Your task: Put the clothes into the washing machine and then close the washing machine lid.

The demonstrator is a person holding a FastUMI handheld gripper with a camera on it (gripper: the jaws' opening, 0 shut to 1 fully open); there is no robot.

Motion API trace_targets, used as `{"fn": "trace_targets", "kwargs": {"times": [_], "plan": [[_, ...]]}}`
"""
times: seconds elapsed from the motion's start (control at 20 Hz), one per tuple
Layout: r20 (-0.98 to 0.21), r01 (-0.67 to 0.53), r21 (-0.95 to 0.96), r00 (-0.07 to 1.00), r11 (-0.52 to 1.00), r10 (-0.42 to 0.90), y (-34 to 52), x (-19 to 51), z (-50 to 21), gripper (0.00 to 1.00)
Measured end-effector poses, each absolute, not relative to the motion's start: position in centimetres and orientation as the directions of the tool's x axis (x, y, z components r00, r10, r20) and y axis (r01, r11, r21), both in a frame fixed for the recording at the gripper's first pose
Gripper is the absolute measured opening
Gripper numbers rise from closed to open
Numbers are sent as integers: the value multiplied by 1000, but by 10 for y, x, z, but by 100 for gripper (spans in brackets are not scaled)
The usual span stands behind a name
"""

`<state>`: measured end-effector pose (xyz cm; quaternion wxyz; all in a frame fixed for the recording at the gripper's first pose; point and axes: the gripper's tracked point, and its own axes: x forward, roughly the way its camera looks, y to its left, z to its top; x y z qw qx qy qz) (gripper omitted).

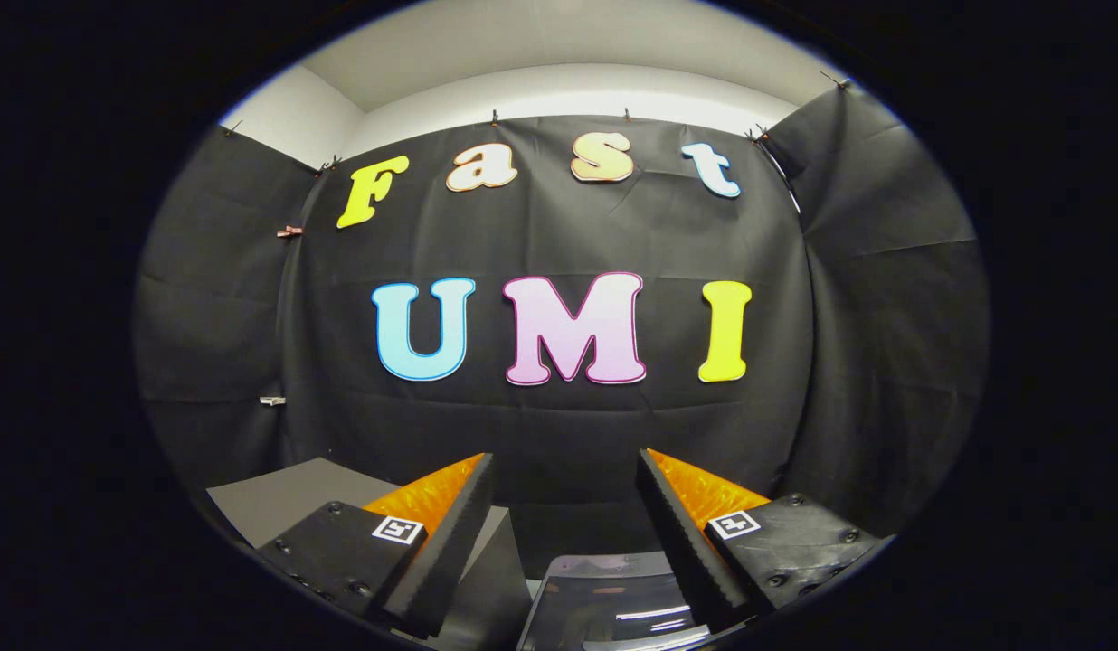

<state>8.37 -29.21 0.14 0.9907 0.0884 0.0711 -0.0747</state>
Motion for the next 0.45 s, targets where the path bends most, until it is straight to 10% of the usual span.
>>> {"fn": "trace_targets", "kwargs": {"times": [0.45], "plan": [[-146,137,152,983,979,-115,-282,91,5,98]]}}
